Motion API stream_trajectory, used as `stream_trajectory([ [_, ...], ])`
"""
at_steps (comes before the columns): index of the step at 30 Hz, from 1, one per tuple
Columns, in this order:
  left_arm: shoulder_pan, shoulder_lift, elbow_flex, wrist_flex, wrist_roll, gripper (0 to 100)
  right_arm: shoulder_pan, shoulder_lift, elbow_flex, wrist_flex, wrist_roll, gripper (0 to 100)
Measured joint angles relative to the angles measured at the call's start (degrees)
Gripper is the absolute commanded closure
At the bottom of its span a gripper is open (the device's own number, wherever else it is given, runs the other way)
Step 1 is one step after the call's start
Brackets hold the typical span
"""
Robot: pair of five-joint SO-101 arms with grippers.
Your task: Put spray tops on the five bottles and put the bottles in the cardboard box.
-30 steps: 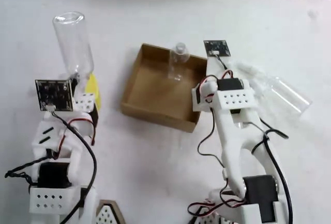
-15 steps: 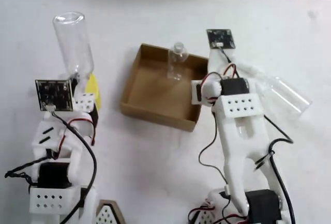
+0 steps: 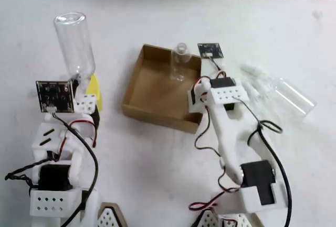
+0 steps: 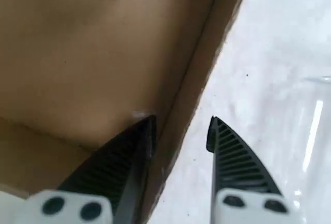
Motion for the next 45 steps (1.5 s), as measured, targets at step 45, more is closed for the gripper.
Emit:
stream_trajectory([
  [45,0.00,0.00,0.00,0.00,-0.09,98,9.23,0.88,-2.90,-0.26,33.76,98.3],
])
